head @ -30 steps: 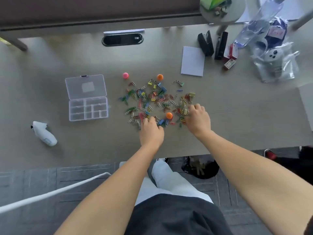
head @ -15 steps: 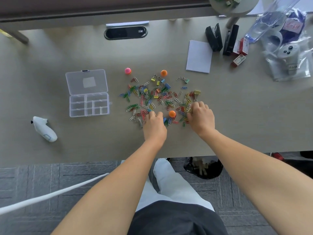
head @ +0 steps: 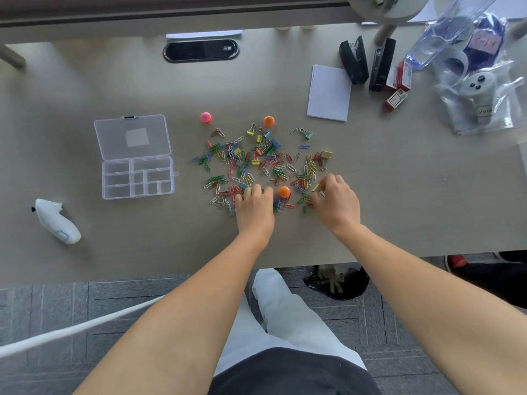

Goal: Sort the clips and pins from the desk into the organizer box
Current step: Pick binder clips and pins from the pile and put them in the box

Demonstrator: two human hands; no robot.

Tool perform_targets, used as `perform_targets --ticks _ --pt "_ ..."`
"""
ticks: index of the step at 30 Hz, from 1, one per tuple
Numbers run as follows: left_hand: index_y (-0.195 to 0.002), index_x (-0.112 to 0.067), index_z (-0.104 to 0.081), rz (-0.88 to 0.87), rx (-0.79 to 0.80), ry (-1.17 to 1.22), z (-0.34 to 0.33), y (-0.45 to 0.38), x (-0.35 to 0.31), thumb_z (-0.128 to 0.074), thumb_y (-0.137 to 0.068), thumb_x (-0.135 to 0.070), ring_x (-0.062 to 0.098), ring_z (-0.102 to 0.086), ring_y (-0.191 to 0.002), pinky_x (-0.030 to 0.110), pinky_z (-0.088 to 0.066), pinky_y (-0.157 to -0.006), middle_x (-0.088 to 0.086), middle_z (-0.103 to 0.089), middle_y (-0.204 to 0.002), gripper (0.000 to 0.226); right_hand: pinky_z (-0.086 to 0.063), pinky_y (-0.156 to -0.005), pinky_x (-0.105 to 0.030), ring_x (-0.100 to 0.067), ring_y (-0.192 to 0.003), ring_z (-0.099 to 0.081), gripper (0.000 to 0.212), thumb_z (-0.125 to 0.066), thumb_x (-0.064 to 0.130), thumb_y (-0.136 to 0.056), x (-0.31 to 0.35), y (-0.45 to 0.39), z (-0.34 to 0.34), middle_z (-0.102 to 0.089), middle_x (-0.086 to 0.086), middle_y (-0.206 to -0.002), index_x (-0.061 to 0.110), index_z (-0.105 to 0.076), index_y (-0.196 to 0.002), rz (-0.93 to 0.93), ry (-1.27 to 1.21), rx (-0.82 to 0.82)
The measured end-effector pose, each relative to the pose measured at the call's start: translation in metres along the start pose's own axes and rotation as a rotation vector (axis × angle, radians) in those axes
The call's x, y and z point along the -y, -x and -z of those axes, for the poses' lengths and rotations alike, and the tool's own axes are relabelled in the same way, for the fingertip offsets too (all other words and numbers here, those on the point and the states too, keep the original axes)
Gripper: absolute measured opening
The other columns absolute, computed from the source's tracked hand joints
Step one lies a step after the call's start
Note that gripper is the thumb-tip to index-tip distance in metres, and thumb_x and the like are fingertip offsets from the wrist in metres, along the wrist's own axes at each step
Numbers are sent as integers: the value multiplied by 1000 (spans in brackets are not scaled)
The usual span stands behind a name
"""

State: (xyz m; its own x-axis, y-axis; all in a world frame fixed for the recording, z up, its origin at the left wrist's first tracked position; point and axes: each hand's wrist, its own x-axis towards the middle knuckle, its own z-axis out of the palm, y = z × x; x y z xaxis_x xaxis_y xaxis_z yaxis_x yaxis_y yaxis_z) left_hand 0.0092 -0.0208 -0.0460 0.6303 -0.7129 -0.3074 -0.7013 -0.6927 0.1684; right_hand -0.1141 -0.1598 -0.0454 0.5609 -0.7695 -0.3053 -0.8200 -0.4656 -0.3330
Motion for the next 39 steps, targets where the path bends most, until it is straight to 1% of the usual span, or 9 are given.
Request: perform_targets --ticks 9,14,19,23,26,29,34,36,39 --pt "-109 -19 -58 -12 -52 26 -4 -5 4 -53 -98 -9 27 -53 -105 40 -38 -87 4 -62 -111 16 -41 -69 -32 -24 -86 -56 22 -61 29 -97 12 6 2 -61 -3 -108 13 -58 -111 3 -43 -17" --pt "-120 -20 -57 -39 -42 38 -5 -7 4 -53 -94 -7 27 -51 -107 40 -37 -85 7 -57 -115 30 -38 -66 -31 -24 -83 -56 23 -63 31 -95 16 7 6 -59 -2 -106 13 -57 -109 -26 -83 -28" --pt "-119 -20 -57 -15 -44 52 0 -10 3 -50 -93 -5 28 -51 -105 41 -37 -86 8 -52 -115 31 -40 -67 -32 -22 -83 -56 23 -63 32 -95 17 10 6 -58 -1 -104 15 -56 -109 -49 -92 -29" --pt "-120 -18 -54 66 -103 175 10 -6 -1 -52 -95 -9 28 -53 -101 41 -40 -85 7 -56 -111 27 -48 -72 -36 -24 -86 -58 23 -64 30 -95 24 12 6 -60 -3 -105 14 -57 -110 -74 -150 -33" --pt "-118 -17 -56 117 -180 291 19 1 -3 -56 -97 -18 26 -59 -103 40 -42 -86 4 -62 -112 21 -52 -82 -38 -24 -96 -60 33 -64 31 -96 32 15 7 -60 -3 -115 15 -59 -125 -86 -210 -17" --pt "-110 -17 -56 231 -251 434 31 12 -1 -60 -94 -22 24 -62 -93 39 -46 -81 2 -67 -103 17 -54 -83 -42 -23 -93 -61 32 -63 37 -97 40 19 7 -60 -3 -115 16 -63 -122 -66 -226 -4" --pt "-103 -15 -53 570 -255 971 47 31 16 -65 -84 -13 25 -65 -74 44 -57 -69 1 -63 -85 22 -49 -75 -37 -21 -85 -57 20 -66 36 -95 61 26 7 -61 1 -96 17 -64 -101 -50 -282 -1" --pt "-102 -12 -52 689 -262 1083 53 39 27 -65 -84 -8 24 -62 -71 42 -57 -68 -4 -58 -80 23 -48 -72 -34 -21 -84 -58 17 -68 33 -94 70 28 4 -63 1 -91 17 -62 -96 -74 -350 22" --pt "-96 -14 -53 788 -266 1182 56 49 46 -64 -84 -7 23 -56 -68 42 -54 -67 -4 -55 -79 17 -44 -69 -29 -21 -84 -61 13 -67 26 -97 85 30 -2 -64 1 -88 14 -64 -99 -135 -478 76"
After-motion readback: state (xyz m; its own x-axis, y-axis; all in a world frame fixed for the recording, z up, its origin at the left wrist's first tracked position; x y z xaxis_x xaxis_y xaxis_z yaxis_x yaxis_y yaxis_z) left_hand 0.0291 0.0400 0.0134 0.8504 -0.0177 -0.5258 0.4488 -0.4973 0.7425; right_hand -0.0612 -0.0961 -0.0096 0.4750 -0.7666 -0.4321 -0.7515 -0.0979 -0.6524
